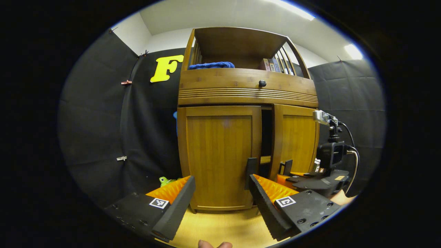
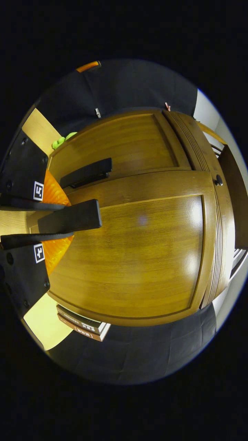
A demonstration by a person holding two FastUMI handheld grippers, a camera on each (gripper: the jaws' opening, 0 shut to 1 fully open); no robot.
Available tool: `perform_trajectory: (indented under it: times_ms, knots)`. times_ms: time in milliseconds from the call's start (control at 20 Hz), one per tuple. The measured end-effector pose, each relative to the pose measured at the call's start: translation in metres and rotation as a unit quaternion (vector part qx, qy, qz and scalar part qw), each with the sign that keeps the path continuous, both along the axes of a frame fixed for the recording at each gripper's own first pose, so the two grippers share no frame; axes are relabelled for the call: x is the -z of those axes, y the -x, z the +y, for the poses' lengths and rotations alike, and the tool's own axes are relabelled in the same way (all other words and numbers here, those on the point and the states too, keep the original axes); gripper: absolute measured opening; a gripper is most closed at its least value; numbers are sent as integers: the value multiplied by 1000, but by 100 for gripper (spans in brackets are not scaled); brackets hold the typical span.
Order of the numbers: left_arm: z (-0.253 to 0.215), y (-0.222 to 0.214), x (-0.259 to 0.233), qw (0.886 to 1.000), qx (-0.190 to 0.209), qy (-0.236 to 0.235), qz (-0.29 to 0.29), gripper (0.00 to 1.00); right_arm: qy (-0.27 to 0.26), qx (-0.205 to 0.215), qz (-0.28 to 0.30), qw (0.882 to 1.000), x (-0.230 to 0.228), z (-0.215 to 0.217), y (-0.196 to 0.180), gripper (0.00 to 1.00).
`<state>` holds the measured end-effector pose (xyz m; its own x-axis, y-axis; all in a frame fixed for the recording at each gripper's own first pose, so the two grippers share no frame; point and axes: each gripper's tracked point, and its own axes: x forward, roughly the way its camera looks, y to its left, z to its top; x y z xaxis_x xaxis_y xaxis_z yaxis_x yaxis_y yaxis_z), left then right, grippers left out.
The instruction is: Open the right door of the double-door shoe cabinet with the right hand, and open the left door with the left hand.
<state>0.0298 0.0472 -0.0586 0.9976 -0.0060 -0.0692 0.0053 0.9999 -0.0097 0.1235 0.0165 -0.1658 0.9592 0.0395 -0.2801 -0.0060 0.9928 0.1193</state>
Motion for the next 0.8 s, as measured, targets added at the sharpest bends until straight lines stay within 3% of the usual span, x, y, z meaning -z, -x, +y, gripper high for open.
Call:
perform_trajectory:
  times_ms: [300, 700, 800]
  knots:
    - [-19, 8, -6, 1000, -7, -7, -3, 100, -7, -21, 1, 1000, -9, -28, 57, 30]
    - [-53, 15, -8, 1000, -12, -18, -8, 94, -26, 10, 13, 1000, -18, -92, 122, 30]
    - [-63, 13, -8, 1000, -12, -17, -9, 100, -46, 12, 18, 999, -22, -106, 134, 29]
